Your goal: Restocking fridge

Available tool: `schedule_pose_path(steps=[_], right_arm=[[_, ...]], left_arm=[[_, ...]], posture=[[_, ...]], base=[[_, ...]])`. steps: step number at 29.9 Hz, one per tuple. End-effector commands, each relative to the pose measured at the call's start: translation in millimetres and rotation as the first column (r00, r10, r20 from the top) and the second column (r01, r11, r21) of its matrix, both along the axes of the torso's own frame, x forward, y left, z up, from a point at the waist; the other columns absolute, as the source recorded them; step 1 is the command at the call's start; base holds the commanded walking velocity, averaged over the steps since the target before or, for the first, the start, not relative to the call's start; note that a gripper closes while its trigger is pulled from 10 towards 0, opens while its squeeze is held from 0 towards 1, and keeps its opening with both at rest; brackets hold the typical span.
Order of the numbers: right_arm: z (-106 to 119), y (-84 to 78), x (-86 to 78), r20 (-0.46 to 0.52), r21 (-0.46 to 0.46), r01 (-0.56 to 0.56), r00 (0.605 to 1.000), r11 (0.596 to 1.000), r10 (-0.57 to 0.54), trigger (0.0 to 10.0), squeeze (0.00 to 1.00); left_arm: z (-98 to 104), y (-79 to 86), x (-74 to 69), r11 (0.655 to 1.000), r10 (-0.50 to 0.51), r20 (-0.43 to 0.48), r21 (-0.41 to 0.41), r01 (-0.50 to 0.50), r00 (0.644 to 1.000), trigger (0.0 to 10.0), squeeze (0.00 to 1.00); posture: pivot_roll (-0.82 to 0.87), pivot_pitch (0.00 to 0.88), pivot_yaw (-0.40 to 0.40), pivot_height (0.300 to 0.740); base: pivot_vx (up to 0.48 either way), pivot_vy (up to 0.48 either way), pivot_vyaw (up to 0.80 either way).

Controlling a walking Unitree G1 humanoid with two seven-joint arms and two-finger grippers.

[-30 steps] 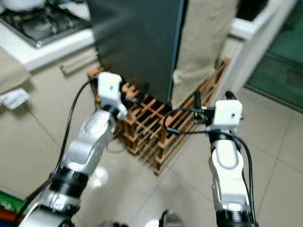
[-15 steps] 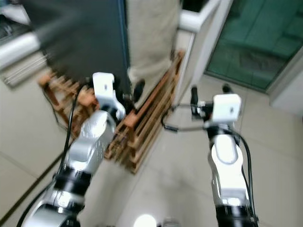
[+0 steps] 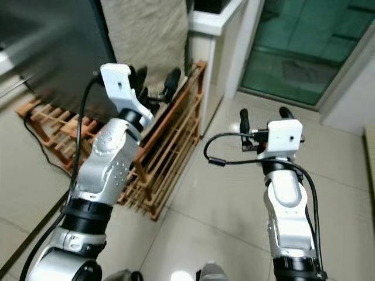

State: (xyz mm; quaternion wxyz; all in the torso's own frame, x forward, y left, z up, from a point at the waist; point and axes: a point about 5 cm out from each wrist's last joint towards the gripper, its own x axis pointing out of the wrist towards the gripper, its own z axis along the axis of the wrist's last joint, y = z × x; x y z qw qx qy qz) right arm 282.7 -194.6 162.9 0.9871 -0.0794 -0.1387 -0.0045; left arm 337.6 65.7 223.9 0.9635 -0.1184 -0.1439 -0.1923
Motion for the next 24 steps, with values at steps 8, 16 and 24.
schedule_pose_path(steps=[8,16,24], right_arm=[[5,3.5,-3.0,0.016,0.005,-0.010,1.000,1.000,0.010,10.0,0.00],[9,-0.6,-9.3,0.019,-0.031,-0.006,1.000,0.999,0.006,10.0,0.00],[9,-3.0,-8.8,0.015,-0.011,-0.012,1.000,1.000,0.012,10.0,0.00]], left_arm=[[0,-8.5,27.6,0.997,0.059,-0.069,0.059,-0.055,0.996,10.0,0.00],[-8,1.9,33.0,0.990,0.124,-0.093,0.074,-0.117,0.988,10.0,0.00],[-22,-17.4,1.0,0.999,0.012,-0.073,0.039,-0.009,0.997,10.0,0.00]], posture=[[-0.21,0.109,0.023,0.740],[-0.25,0.105,0.036,0.740],[-0.22,0.093,0.012,0.740]], base=[[0.000,0.000,0.00],[0.000,0.000,0.09],[0.000,0.000,0.63]])
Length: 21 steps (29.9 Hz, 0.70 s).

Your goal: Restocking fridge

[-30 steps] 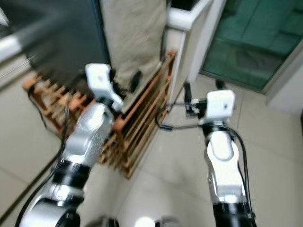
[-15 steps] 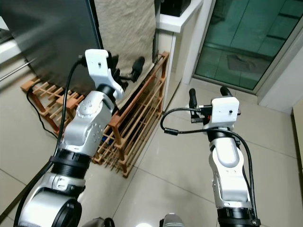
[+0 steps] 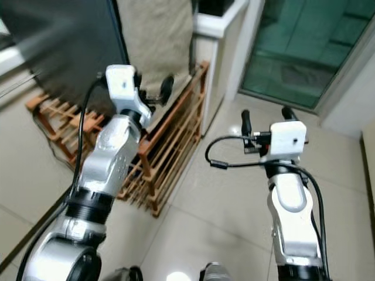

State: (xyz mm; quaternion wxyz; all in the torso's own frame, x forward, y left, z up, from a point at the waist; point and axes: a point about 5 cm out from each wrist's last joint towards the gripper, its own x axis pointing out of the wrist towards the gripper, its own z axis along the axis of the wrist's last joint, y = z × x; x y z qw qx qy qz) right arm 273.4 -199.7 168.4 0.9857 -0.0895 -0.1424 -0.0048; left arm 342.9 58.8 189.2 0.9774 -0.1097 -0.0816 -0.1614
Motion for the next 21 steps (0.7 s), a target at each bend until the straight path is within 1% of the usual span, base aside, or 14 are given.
schedule_pose_path(steps=[1,3,6,7,9,12,13,14,15,16,17,19,20,21], right_arm=[[2,2.9,2.1,0.000,0.002,-0.016,1.000,1.000,0.016,10.0,0.00],[2,2.9,2.1,0.000,0.002,-0.016,1.000,1.000,0.016,10.0,0.00],[3,3.3,5.4,-0.008,0.007,-0.012,1.000,1.000,0.012,10.0,0.00],[3,3.3,5.4,-0.008,0.007,-0.012,1.000,1.000,0.012,10.0,0.00],[5,5.4,8.1,0.002,0.004,-0.017,1.000,1.000,0.017,10.0,0.00],[10,7.8,9.4,0.030,-0.012,-0.020,0.999,1.000,0.021,10.0,0.00],[17,7.9,8.1,0.068,-0.036,-0.009,0.998,0.999,0.012,10.0,0.00],[17,7.9,8.1,0.068,-0.036,-0.009,0.998,0.999,0.012,10.0,0.00],[38,8.4,3.3,0.179,-0.092,0.022,0.984,0.995,-0.006,10.0,0.00],[50,9.3,0.2,0.235,-0.118,0.035,0.972,0.992,-0.006,10.0,0.00],[50,9.3,0.2,0.235,-0.118,0.035,0.972,0.992,-0.006,10.0,0.00],[75,12.9,-7.6,0.344,-0.168,0.053,0.939,0.984,0.008,10.0,0.00],[82,13.5,-10.0,0.365,-0.169,0.054,0.931,0.984,0.012,10.0,0.00],[86,13.7,-11.1,0.375,-0.167,0.051,0.927,0.985,0.016,10.0,0.00]], left_arm=[[14,-17.5,-6.4,0.998,-0.059,0.061,-0.012,0.060,0.996,10.0,0.00],[14,-17.5,-6.4,0.998,-0.059,0.061,-0.012,0.060,0.996,10.0,0.00],[17,-25.4,-3.9,0.997,-0.073,0.071,-0.005,0.074,0.995,10.0,0.00],[17,-25.4,-3.9,0.997,-0.073,0.071,-0.005,0.074,0.995,10.0,0.00],[21,-29.3,-2.0,0.995,-0.098,0.075,-0.028,0.101,0.992,10.0,0.00],[27,-25.1,-1.8,0.993,-0.078,0.091,-0.078,0.085,0.993,10.0,0.00],[32,-21.0,-3.6,0.993,-0.050,0.127,-0.096,0.062,0.991,10.0,0.01],[32,-21.0,-3.6,0.993,-0.050,0.127,-0.096,0.062,0.991,10.0,0.01],[42,-12.3,-8.6,0.992,0.002,0.193,-0.127,0.023,0.981,10.0,0.16],[46,-8.2,-11.3,0.991,0.023,0.222,-0.136,0.008,0.975,10.0,0.18],[46,-8.2,-11.3,0.991,0.023,0.222,-0.136,0.008,0.975,10.0,0.18],[61,2.6,-19.0,0.986,0.077,0.301,-0.162,-0.029,0.950,10.0,0.26],[69,6.8,-23.2,0.985,0.097,0.340,-0.165,-0.042,0.935,10.0,0.28],[75,9.5,-26.4,0.985,0.107,0.368,-0.168,-0.048,0.924,10.0,0.27]], posture=[[-0.22,0.092,0.009,0.740],[-0.22,0.092,0.009,0.740],[-0.22,0.086,0.008,0.740],[-0.22,0.086,0.008,0.740],[-0.22,0.082,0.011,0.740],[-0.23,0.079,0.017,0.740],[-0.23,0.080,0.017,0.740],[-0.23,0.080,0.017,0.740],[-0.23,0.082,0.017,0.740],[-0.23,0.082,0.017,0.740],[-0.23,0.082,0.017,0.740],[-0.24,0.084,0.017,0.740],[-0.24,0.084,0.015,0.740],[-0.24,0.085,0.014,0.740]], base=[[0.000,0.000,0.63],[0.000,0.000,0.63],[0.000,0.000,0.00],[0.000,0.000,0.00],[0.000,0.000,0.00],[0.445,0.000,0.00],[0.465,0.000,0.00],[0.465,0.000,0.00],[0.480,0.000,0.00],[0.480,0.000,0.00],[0.480,0.000,0.00],[0.480,0.000,0.00],[0.480,0.000,0.00],[0.480,0.000,0.00]])
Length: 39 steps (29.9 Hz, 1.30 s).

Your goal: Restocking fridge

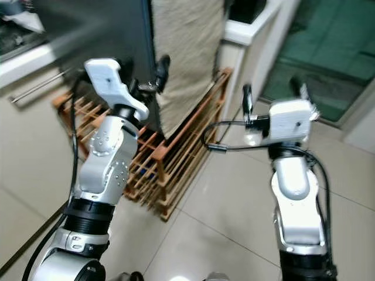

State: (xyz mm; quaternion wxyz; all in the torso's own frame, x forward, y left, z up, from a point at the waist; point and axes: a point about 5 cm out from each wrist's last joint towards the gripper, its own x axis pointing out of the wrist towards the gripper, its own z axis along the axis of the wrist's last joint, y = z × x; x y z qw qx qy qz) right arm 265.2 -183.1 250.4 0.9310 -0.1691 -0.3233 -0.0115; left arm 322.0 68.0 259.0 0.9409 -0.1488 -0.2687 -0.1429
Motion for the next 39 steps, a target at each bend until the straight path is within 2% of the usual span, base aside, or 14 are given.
schedule_pose_path(steps=[1,3,7,13,18,22,26,29,33,35,36,39], right_arm=[[4,-2.9,-3.0,0.010,-0.006,0.015,1.000,1.000,-0.015,10.0,0.00],[2,-5.2,-0.5,-0.011,0.010,0.010,1.000,1.000,-0.010,10.0,0.00],[-8,-6.0,4.3,-0.065,0.036,0.005,0.998,0.999,-0.003,10.0,0.00],[-14,-4.4,8.0,-0.103,0.058,-0.007,0.995,0.998,0.013,10.0,0.00],[-17,-4.7,10.5,-0.117,0.083,-0.006,0.993,0.996,0.016,10.0,0.00],[-22,-2.8,10.8,-0.137,0.082,-0.011,0.990,0.997,0.022,10.0,0.00],[-28,-5.8,10.2,-0.169,0.101,-0.002,0.985,0.995,0.019,10.0,0.00],[-31,-7.3,10.4,-0.179,0.110,0.006,0.984,0.994,0.014,10.0,0.00],[-32,-7.2,10.6,-0.178,0.111,0.008,0.984,0.994,0.012,10.0,0.00],[-32,-6.7,10.1,-0.176,0.108,0.016,0.984,0.994,0.004,10.0,0.00],[-32,-6.7,10.1,-0.176,0.108,0.016,0.984,0.994,0.004,10.0,0.00],[-34,-6.9,9.6,-0.182,0.111,0.023,0.983,0.994,-0.002,10.0,0.00]], left_arm=[[5,0.3,-5.4,1.000,0.021,0.027,-0.012,-0.020,0.999,10.0,0.27],[8,0.0,-6.8,1.000,0.022,0.040,-0.015,-0.021,0.999,10.0,0.25],[7,-7.0,-6.8,1.000,0.000,0.035,-0.002,0.000,0.999,10.0,0.12],[3,-9.3,-3.0,1.000,0.019,-0.002,0.023,-0.019,1.000,10.0,0.03],[-2,-5.9,-1.4,0.999,0.027,-0.017,0.037,-0.026,0.999,10.0,0.00],[-21,-2.2,3.1,0.994,0.029,-0.094,0.108,-0.019,0.995,10.0,0.00],[-34,-0.6,2.7,0.992,0.031,-0.155,0.127,-0.011,0.987,10.0,0.00],[-37,-7.1,1.8,0.993,-0.014,-0.185,0.110,0.034,0.983,10.0,0.00],[-39,-11.7,2.4,0.991,-0.029,-0.191,0.126,0.053,0.981,10.0,0.00],[-42,-26.8,3.1,0.970,-0.119,-0.200,0.184,0.157,0.972,10.0,0.00],[-42,-26.8,3.1,0.970,-0.119,-0.200,0.184,0.157,0.972,10.0,0.00],[-41,-35.4,1.3,0.949,-0.210,-0.195,0.196,0.248,0.958,10.0,0.00]], posture=[[-0.24,0.085,0.014,0.740],[-0.24,0.084,0.011,0.740],[-0.23,0.083,0.010,0.740],[-0.23,0.085,0.011,0.740],[-0.22,0.087,0.011,0.740],[-0.22,0.087,0.009,0.740],[-0.21,0.091,0.007,0.740],[-0.21,0.094,0.009,0.740],[-0.21,0.094,0.009,0.740],[-0.21,0.096,0.012,0.740],[-0.21,0.096,0.012,0.740],[-0.21,0.097,0.014,0.740]], base=[[0.480,0.000,0.00],[0.469,0.000,0.00],[0.066,0.000,0.00],[0.000,0.000,0.00],[0.000,0.000,0.12],[0.000,0.000,0.71],[0.000,0.000,0.70],[0.092,-0.361,0.70],[0.281,-0.386,0.70],[0.292,-0.379,0.71],[0.292,-0.379,0.71],[0.343,-0.332,0.00]])
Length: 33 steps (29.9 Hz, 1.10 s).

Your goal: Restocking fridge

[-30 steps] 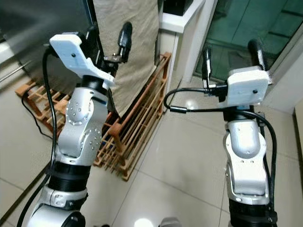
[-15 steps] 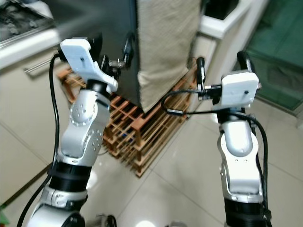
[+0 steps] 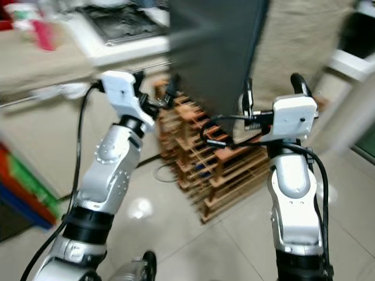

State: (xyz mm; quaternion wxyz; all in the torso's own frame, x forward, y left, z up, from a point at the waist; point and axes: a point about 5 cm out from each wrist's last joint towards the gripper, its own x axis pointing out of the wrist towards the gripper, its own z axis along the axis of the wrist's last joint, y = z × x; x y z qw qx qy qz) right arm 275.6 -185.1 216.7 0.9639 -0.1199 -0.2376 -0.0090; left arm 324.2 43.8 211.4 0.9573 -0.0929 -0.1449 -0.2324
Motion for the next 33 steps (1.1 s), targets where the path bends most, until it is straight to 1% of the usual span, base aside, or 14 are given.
schedule_pose_path(steps=[1,7,10,13,14,15,16,17,18,21,22,26,29,33], right_arm=[[0,-4.9,-1.0,-0.005,0.009,0.022,1.000,1.000,-0.021,10.0,0.00],[-2,-4.5,-2.2,-0.004,0.009,0.027,1.000,1.000,-0.027,10.0,0.00],[-5,-6.7,-3.4,-0.011,0.002,0.044,0.999,0.999,-0.044,10.0,0.00],[-16,-13.5,-8.9,-0.043,0.005,0.077,0.996,0.997,-0.077,10.0,0.00],[-16,-13.5,-8.9,-0.043,0.005,0.077,0.996,0.997,-0.077,10.0,0.00],[-27,-22.0,-17.7,-0.082,0.019,0.115,0.990,0.993,-0.113,10.0,0.00],[-27,-22.0,-17.7,-0.082,0.019,0.115,0.990,0.993,-0.113,10.0,0.00],[-35,-26.0,-27.4,-0.097,0.004,0.136,0.986,0.991,-0.135,10.0,0.00],[-39,-28.7,-34.7,-0.097,-0.006,0.149,0.984,0.989,-0.149,10.0,0.00],[-47,-36.0,-51.3,-0.100,-0.013,0.183,0.978,0.983,-0.183,10.0,0.00],[-47,-39.3,-60.4,-0.087,-0.030,0.205,0.975,0.978,-0.207,10.0,0.00],[-42,-42.0,-68.6,-0.047,-0.022,0.234,0.971,0.972,-0.235,10.0,0.00],[-49,-37.1,-77.8,-0.087,-0.020,0.212,0.973,0.977,-0.213,10.0,0.00],[-58,-29.8,-86.4,-0.121,-0.035,0.178,0.976,0.983,-0.181,10.0,0.00]], left_arm=[[7,-14.5,-2.0,0.995,-0.095,0.020,0.026,0.094,0.995,10.0,0.00],[5,-22.6,-5.1,0.987,-0.160,0.011,0.011,0.160,0.987,10.0,0.00],[-3,-17.8,0.3,0.992,-0.122,-0.047,0.004,0.122,0.991,10.0,0.00],[-18,8.6,3.3,0.999,0.002,-0.080,0.034,0.001,0.997,10.0,0.00],[-18,8.6,3.3,0.999,0.002,-0.080,0.034,0.001,0.997,10.0,0.00],[-34,40.9,-0.4,0.991,0.136,-0.124,0.037,-0.132,0.983,10.0,0.00],[-34,40.9,-0.4,0.991,0.136,-0.124,0.037,-0.132,0.983,10.0,0.00],[-43,60.2,-11.1,0.982,0.186,-0.114,0.055,-0.181,0.976,10.0,0.00],[-43,69.8,-22.0,0.975,0.212,-0.050,0.077,-0.208,0.976,10.0,0.00],[-45,85.6,-47.1,0.954,0.276,0.038,0.113,-0.279,0.960,10.0,0.00],[-42,93.1,-59.1,0.935,0.334,0.084,0.095,-0.341,0.939,10.0,0.00],[-38,94.5,-64.7,0.924,0.361,0.122,0.090,-0.373,0.924,10.0,0.00],[-45,82.4,-70.6,0.945,0.274,0.086,0.164,-0.285,0.958,10.0,0.00],[-50,84.6,-83.1,0.956,0.204,0.045,0.205,-0.209,0.978,10.0,0.00]], posture=[[-0.21,0.097,0.014,0.740],[-0.22,0.100,0.021,0.740],[-0.22,0.099,0.026,0.740],[-0.23,0.092,0.036,0.740],[-0.23,0.092,0.036,0.740],[-0.23,0.091,0.040,0.740],[-0.23,0.091,0.040,0.740],[-0.23,0.089,0.042,0.740],[-0.22,0.087,0.042,0.740],[-0.23,0.078,0.040,0.740],[-0.22,0.074,0.039,0.740],[-0.22,0.044,0.021,0.740],[-0.23,0.027,0.017,0.740],[-0.23,0.016,0.020,0.740]], base=[[0.368,-0.304,0.00],[0.379,-0.289,0.00],[0.133,-0.087,0.00],[0.000,0.000,0.00],[0.000,0.000,0.00],[0.000,0.000,0.00],[0.000,0.000,0.00],[0.000,0.000,0.00],[0.000,0.000,0.00],[0.000,0.000,0.00],[0.000,0.000,0.00],[0.000,0.000,0.00],[0.000,0.000,0.00],[0.000,0.000,0.00]])
